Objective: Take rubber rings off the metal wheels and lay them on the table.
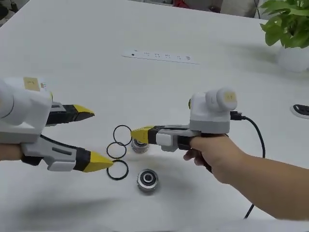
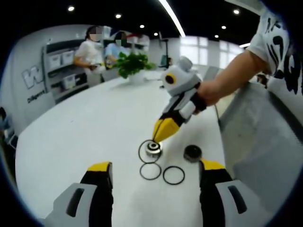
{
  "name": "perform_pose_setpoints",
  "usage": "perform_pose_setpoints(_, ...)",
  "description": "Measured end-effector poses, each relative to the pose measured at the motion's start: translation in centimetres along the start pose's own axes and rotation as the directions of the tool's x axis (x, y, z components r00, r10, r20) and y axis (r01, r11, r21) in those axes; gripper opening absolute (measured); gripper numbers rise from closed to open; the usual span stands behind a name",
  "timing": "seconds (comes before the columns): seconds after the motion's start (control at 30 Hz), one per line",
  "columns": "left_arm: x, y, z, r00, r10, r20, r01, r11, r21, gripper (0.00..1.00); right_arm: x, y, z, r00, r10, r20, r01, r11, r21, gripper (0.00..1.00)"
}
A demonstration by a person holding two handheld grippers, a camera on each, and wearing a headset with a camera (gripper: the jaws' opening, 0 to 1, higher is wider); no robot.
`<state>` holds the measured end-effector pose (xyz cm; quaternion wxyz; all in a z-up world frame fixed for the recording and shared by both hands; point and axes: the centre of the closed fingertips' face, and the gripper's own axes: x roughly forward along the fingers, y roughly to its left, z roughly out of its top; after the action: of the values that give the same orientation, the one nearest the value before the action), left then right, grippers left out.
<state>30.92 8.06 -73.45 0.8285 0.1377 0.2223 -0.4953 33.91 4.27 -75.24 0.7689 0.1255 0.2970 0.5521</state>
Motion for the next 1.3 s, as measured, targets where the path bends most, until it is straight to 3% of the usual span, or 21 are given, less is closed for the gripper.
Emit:
perform_pose_setpoints(0.47, -1.0, 0.5, -0.7, 0.9998, 0.018, -0.005, -0.018, 1.0, -0.013, 0.79, 1.3, -0.4, -1.7, 0.9986, 0.004, -0.052, -0.004, 1.0, 0.009, 0.0)
perform_pose_setpoints(1.3, -1.6, 0.4, -1.4, 0.9995, 0.028, -0.018, -0.028, 0.999, -0.026, 0.78, 2.3, -0.7, -2.9, 0.9958, -0.002, -0.091, 0.004, 1.0, 0.018, 0.0)
